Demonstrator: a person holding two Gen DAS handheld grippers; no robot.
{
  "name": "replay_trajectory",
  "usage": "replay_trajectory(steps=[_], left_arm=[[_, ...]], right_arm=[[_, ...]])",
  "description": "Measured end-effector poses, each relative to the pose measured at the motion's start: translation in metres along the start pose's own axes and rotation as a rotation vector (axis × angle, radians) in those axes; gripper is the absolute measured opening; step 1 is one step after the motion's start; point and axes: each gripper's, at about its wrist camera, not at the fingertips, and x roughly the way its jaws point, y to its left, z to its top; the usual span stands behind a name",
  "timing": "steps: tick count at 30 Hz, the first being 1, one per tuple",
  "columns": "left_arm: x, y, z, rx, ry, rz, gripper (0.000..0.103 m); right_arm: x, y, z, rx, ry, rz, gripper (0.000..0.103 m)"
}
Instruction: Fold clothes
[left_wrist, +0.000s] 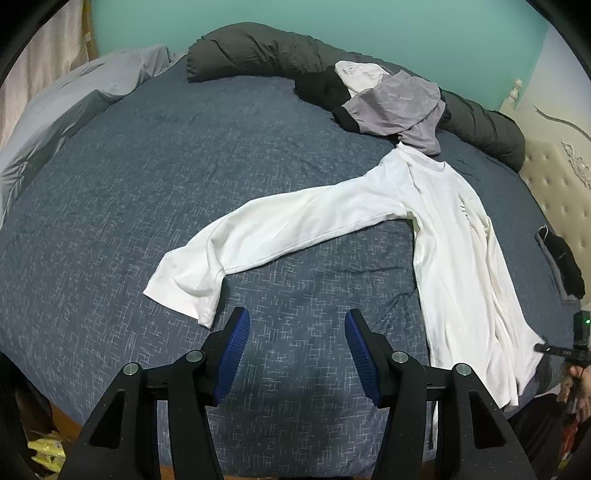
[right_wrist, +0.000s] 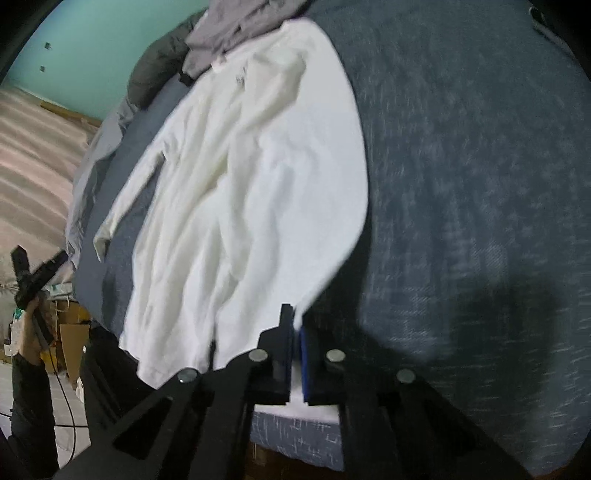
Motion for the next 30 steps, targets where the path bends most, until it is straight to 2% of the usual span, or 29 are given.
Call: replay_trajectory(steps=[4, 7, 18, 23, 30], left_arm=[[0.005, -0.001, 0.0, -0.011, 0.007, -0.007, 0.058], [0.008, -0.005, 0.001, -0.004, 0.009, -0.012, 0.058], [0.025, -0.033, 0.003, 0.023, 0.043, -0.008, 0.058], [0.034, -0.046, 0.001, 0.046, 0.066, -0.006, 0.058], [0.039, -0.055, 0.0, 0.067, 0.092, 0.001, 0.058]], right_arm=[[-0.038, -0.007, 0.021, 0.02, -0.103, 0.008, 0.002], [-0.078, -0.017, 0.039, 0.018, -0.172, -0.019, 0.002], [-0.202, -0.084, 0.113, 0.068, -0.352, -0.202, 0.002], [-0.23, -0.116, 0.137, 0.093, -0.383, -0.307, 0.002], [-0.25, -0.151, 0.164, 0.127, -0.422, -0.399, 0.002]])
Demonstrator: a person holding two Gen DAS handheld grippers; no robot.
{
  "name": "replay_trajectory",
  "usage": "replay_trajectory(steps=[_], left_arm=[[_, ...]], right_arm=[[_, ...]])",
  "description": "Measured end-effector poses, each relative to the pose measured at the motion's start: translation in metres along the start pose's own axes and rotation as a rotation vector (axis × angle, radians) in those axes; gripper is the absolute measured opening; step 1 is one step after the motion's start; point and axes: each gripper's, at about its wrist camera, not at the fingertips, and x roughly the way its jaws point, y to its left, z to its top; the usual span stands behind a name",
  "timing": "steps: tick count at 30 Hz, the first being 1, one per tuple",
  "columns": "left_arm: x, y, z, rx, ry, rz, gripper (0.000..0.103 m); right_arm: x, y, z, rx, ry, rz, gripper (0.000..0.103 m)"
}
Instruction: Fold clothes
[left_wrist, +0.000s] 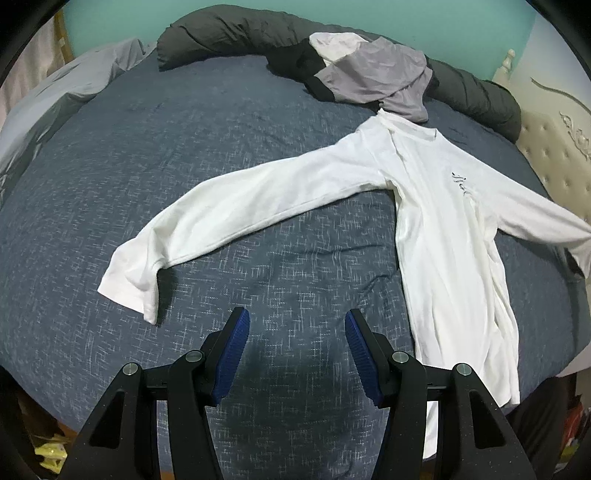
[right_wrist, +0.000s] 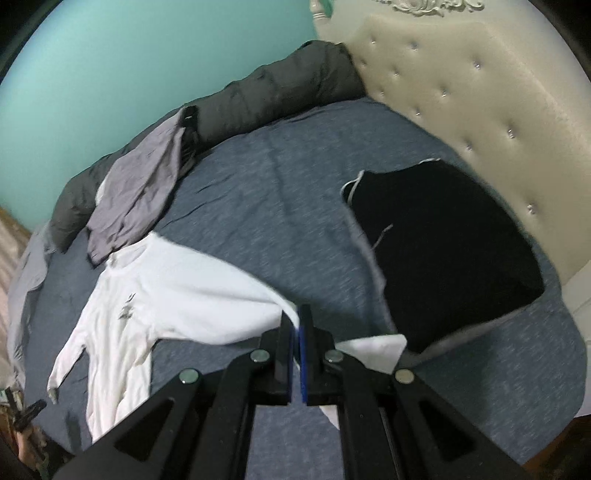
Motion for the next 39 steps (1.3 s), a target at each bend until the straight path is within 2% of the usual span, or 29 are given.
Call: replay_trajectory(steps=[8, 12, 15, 16, 17, 22, 27, 33, 39], left_arm=[[0.004, -0.004, 0.002, 0.0, 0.017, -0.005, 0.058], [0.008, -0.01, 0.003, 0.007, 0.026, -0.019, 0.058], [0.012, -0.015, 0.003, 0.013, 0.03, -0.039, 0.058], [0.013, -0.016, 0.003, 0.014, 0.032, -0.047, 0.058], [0.013, -0.018, 0.003, 0.015, 0.031, -0.055, 0.058], [0.012, -0.032, -0.001, 0.036, 0.029, -0.096, 0.058], [0.009, -0.05, -0.011, 0.072, 0.041, -0.135, 0.058], [0.006, -0.065, -0.024, 0.094, 0.051, -0.173, 0.059], [-0.007, -0.07, -0.031, 0.093, 0.028, -0.204, 0.059]], right_arm=[[0.023, -0.025, 0.029, 0.01, -0.054, -0.105, 0.002], [0.035, -0.025, 0.024, 0.007, -0.032, -0.254, 0.006], [0.024, -0.022, 0.014, 0.021, -0.072, -0.328, 0.021], [0.018, -0.019, 0.009, 0.029, -0.086, -0.316, 0.034], [0.012, -0.015, 0.003, 0.039, -0.094, -0.281, 0.038], [0.005, 0.031, -0.037, 0.015, -0.015, -0.058, 0.038], [0.023, 0.097, -0.103, -0.039, 0.157, 0.151, 0.047], [0.052, 0.178, -0.181, -0.117, 0.381, 0.304, 0.047], [0.066, 0.237, -0.24, -0.166, 0.509, 0.377, 0.047]])
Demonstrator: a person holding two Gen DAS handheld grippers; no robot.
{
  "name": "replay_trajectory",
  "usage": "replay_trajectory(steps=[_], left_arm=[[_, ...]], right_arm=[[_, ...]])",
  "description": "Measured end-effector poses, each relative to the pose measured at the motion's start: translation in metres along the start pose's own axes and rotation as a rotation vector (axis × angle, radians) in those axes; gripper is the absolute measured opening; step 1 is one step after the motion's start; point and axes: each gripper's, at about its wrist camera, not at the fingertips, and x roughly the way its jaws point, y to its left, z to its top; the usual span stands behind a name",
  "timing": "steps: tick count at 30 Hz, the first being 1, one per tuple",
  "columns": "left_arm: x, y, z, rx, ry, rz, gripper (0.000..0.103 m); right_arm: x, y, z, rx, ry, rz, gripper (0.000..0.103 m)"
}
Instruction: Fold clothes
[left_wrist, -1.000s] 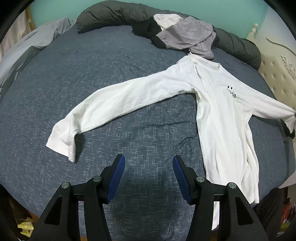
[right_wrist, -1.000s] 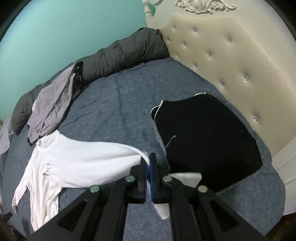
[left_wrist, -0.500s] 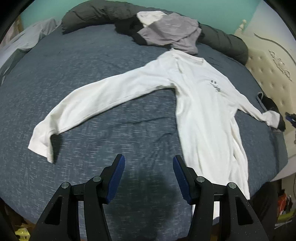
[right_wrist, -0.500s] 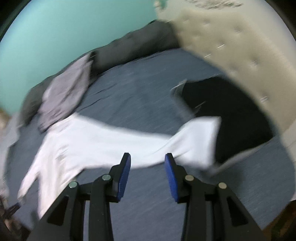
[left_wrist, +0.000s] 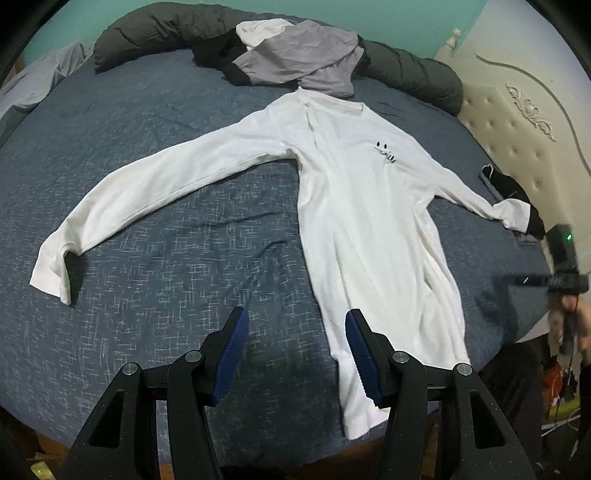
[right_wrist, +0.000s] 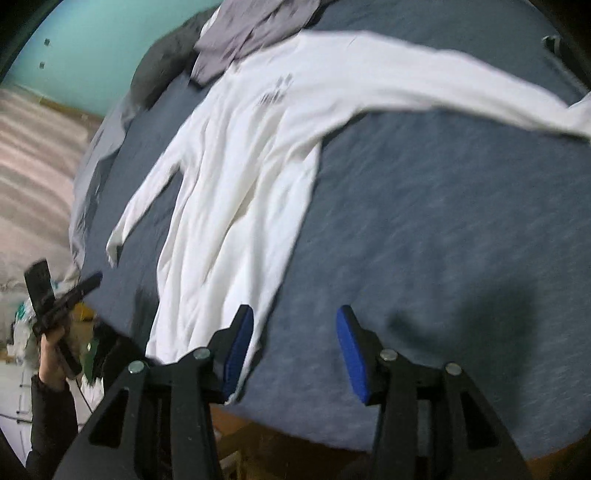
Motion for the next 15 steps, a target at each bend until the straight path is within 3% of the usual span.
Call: replay_trajectory(steps=[10, 15], left_arm=[[-0.015, 0.002, -0.011, -0.02, -0.032, -0.034, 0.059], [-0.021, 0.006, -0.013, -0.022, -0.04, -0.028, 0.059]], right_arm=[[0.07, 0.033, -0.032, 0.028, 0.142, 0.03, 0.047], [0.084, 0.035, -0.037, 0.059, 0.144, 0.067, 0.047]])
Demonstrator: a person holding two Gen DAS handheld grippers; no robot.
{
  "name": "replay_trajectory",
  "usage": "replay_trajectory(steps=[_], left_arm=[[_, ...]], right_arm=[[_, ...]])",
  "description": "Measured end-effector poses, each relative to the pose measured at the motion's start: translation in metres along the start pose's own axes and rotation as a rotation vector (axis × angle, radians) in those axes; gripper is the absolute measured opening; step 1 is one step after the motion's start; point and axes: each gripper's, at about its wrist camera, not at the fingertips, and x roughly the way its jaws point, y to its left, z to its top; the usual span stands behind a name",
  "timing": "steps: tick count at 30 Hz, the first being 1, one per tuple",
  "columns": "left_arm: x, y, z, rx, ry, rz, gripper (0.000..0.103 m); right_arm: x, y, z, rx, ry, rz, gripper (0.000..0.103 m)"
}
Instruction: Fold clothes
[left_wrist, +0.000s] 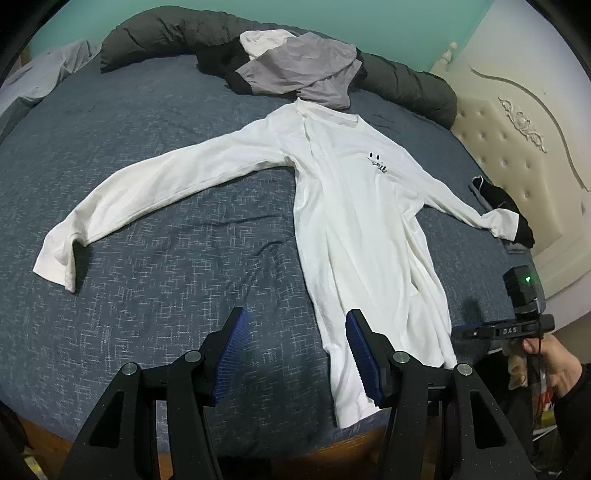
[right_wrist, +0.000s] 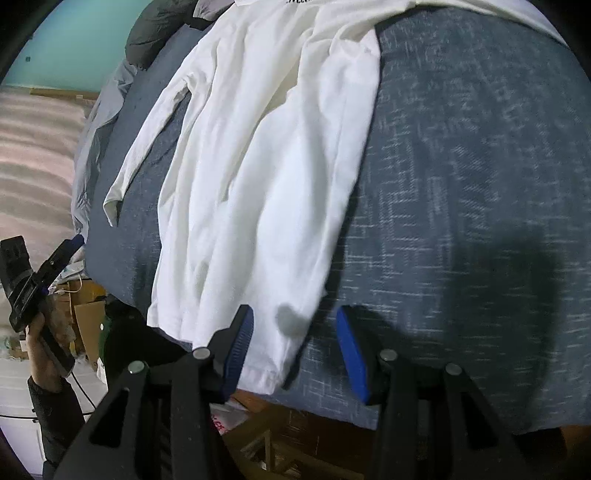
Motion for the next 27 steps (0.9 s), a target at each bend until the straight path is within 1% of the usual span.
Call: replay_trajectory(steps=[3, 4, 5, 6, 7, 8, 11, 17, 20, 24, 27], left_arm=[[-0.003, 0.002, 0.0, -0.005, -0.008, -0.001, 0.059], [-0.004, 0.003, 0.0, -0.007, -0.01, -0.002, 0.059], [-0.004, 0.003, 0.0, -0.007, -0.009, -0.001, 0.059], [-0.004, 0.003, -0.001, -0.008, -0.008, 0.001, 0.059], [-0.003, 0.003, -0.001, -0.008, -0.007, 0.002, 0.059], [-0.003, 0.003, -0.002, -0.009, -0.006, 0.003, 0.059], [-0.003, 0.002, -0.003, -0.006, -0.004, 0.003, 0.059], [0.006, 0.0, -0.006, -0.006, 0.026, -0.01, 0.06], [0.016, -0.004, -0.009, -0.004, 0.048, -0.023, 0.063], [0.037, -0.01, -0.015, -0.006, 0.099, -0.046, 0.064], [0.055, -0.015, -0.02, -0.009, 0.145, -0.054, 0.064]], right_arm=[[0.007, -0.002, -0.001, 0.008, 0.003, 0.011, 0.047], [0.009, -0.002, -0.001, 0.007, 0.001, 0.02, 0.044], [0.009, -0.002, -0.001, 0.004, -0.003, 0.034, 0.033], [0.009, -0.002, -0.001, 0.002, -0.007, 0.047, 0.026], [0.009, -0.002, -0.001, 0.0, -0.013, 0.055, 0.016], [0.008, -0.002, -0.002, -0.005, -0.02, 0.058, 0.012], [0.002, -0.003, -0.004, -0.011, -0.04, 0.063, 0.006], [-0.034, -0.017, -0.005, -0.017, -0.11, 0.059, 0.004], [-0.057, -0.026, -0.006, -0.017, -0.143, 0.06, 0.004], [-0.08, -0.043, -0.007, -0.016, -0.173, 0.014, 0.004], [-0.088, -0.053, -0.008, 0.004, -0.196, -0.011, 0.004]])
